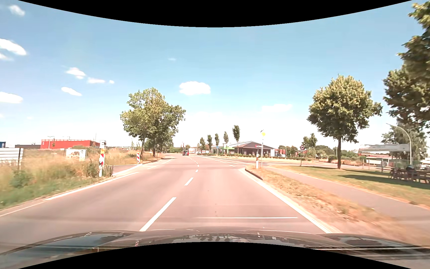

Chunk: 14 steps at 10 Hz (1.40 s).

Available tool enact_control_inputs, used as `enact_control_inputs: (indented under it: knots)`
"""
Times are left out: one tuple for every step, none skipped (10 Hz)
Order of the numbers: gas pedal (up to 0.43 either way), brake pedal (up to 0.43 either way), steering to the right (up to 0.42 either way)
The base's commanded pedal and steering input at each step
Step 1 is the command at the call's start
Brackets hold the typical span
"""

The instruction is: Follow the waypoints while adhering to traffic rules and regulations

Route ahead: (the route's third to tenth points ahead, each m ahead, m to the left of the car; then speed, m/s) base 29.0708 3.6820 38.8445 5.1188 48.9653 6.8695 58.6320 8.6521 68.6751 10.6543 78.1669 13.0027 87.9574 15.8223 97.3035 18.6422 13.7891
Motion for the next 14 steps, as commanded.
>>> enact_control_inputs:
  knots:
    - [0.248,0.0,-0.022]
    - [0.24,0.0,-0.02]
    - [0.228,0.0,-0.019]
    - [0.228,0.0,-0.019]
    - [0.228,0.0,-0.019]
    - [0.22,0.0,-0.019]
    - [0.209,0.0,-0.019]
    - [0.209,0.0,-0.019]
    - [0.209,0.0,-0.019]
    - [0.197,0.0,-0.019]
    - [0.197,0.0,-0.019]
    - [0.197,0.0,-0.019]
    - [0.13,0.0,-0.019]
    - [0.0,0.0,-0.016]
